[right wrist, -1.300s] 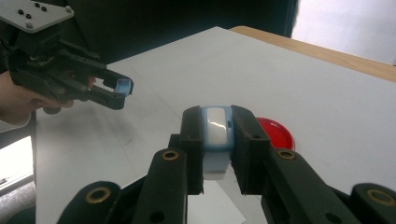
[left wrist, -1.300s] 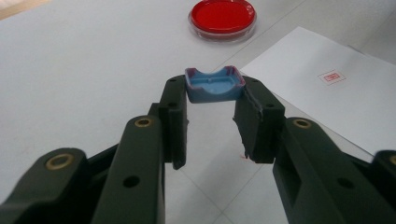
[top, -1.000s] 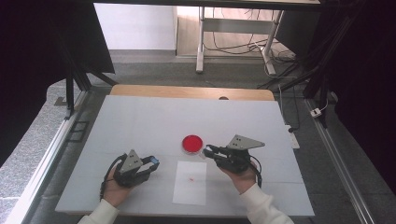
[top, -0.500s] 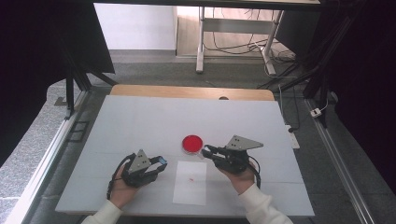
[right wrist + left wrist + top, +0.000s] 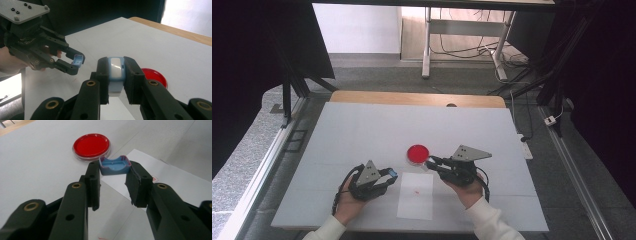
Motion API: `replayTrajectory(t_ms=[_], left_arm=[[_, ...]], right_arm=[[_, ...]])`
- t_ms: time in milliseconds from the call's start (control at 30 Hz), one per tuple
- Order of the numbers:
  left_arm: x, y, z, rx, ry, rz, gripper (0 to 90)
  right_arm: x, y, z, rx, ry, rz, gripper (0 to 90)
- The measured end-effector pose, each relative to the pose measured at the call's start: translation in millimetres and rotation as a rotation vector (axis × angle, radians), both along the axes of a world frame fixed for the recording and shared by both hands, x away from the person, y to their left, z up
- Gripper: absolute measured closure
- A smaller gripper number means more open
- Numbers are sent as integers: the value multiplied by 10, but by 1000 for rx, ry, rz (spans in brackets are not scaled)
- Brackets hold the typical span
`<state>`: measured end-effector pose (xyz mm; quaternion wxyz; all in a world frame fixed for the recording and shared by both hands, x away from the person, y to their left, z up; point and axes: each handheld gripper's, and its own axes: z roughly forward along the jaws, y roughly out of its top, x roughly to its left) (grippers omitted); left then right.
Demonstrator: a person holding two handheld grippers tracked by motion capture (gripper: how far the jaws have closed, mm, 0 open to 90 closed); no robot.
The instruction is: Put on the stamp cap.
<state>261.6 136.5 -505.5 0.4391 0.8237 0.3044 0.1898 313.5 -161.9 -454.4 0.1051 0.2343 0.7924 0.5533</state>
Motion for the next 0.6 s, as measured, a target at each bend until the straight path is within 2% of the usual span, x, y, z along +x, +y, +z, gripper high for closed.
replayTrajectory(t_ms=[600], left_arm=[[32,-148,28,3,-1,-32,640]], right_arm=[[-7,28,-7,4,5,9,750]])
